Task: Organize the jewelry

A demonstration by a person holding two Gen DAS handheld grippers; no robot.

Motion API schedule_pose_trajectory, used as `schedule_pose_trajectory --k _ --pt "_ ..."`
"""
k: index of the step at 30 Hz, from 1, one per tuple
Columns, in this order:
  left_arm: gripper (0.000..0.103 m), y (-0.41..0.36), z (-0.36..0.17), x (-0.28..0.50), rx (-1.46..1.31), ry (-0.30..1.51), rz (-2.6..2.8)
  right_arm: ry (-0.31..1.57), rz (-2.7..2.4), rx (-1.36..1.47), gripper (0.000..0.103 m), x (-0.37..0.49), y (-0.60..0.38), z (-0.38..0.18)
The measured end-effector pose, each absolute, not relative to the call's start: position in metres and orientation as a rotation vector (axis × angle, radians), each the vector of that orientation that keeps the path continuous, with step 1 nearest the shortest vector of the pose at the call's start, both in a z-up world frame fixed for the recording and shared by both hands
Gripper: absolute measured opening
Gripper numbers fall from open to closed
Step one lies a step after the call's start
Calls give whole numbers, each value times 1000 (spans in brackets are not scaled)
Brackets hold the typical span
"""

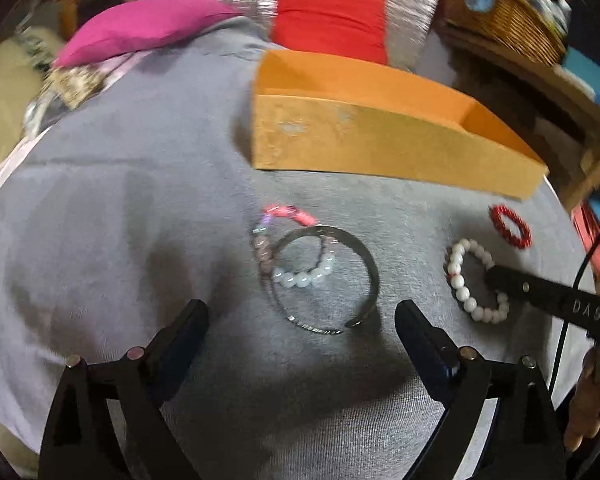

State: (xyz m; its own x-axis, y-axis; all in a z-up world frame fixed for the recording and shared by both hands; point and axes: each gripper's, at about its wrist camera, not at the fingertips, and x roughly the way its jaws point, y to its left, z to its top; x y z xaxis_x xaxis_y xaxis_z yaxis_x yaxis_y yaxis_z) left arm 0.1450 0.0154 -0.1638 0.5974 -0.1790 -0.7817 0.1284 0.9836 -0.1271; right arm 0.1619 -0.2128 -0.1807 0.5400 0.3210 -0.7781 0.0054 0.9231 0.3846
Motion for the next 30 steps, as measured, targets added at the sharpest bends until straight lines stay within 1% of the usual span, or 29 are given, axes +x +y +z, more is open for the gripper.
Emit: schedule_pose_trajectory --k 3,11,12,13,14,15,16,17,20,21,22,23,24,30 --pt "94 22 -166 136 -126 899 -138 990 198 365 15 161 -214 -180" --pt "94 4 -168 142 -104 883 -73 993 211 378 15 161 -216 -181" --pt "92 1 -169 142 -86 877 -71 993 214 381 15 161 -217 -181" --pt "84 -3 -170 143 -72 875 -73 993 217 383 15 161 -217 -181" --pt "79 -6 -170 145 -48 874 -72 993 218 386 15 161 -217 -182" --pt "72 -8 -170 145 -26 861 -69 992 220 390 15 162 -218 -182" --pt "61 -9 -170 144 -16 851 -74 992 221 390 15 162 -218 -182" --pt "58 -11 -169 146 -8 846 -82 991 221 389 15 161 -218 -182" --pt "57 -9 -167 146 -4 844 -96 987 219 381 15 161 -218 -182" --pt "50 -8 -167 146 -4 843 -96 986 219 382 15 161 -217 -182" --pt "28 -6 -166 146 -3 840 -97 984 220 383 15 161 -218 -182" --pt "22 -3 -165 149 -4 837 -100 981 221 385 15 160 -218 -182" --pt "19 1 -164 149 -10 835 -107 978 221 385 14 160 -218 -182" --pt "19 23 -163 152 -112 860 -159 944 222 350 13 157 -212 -176"
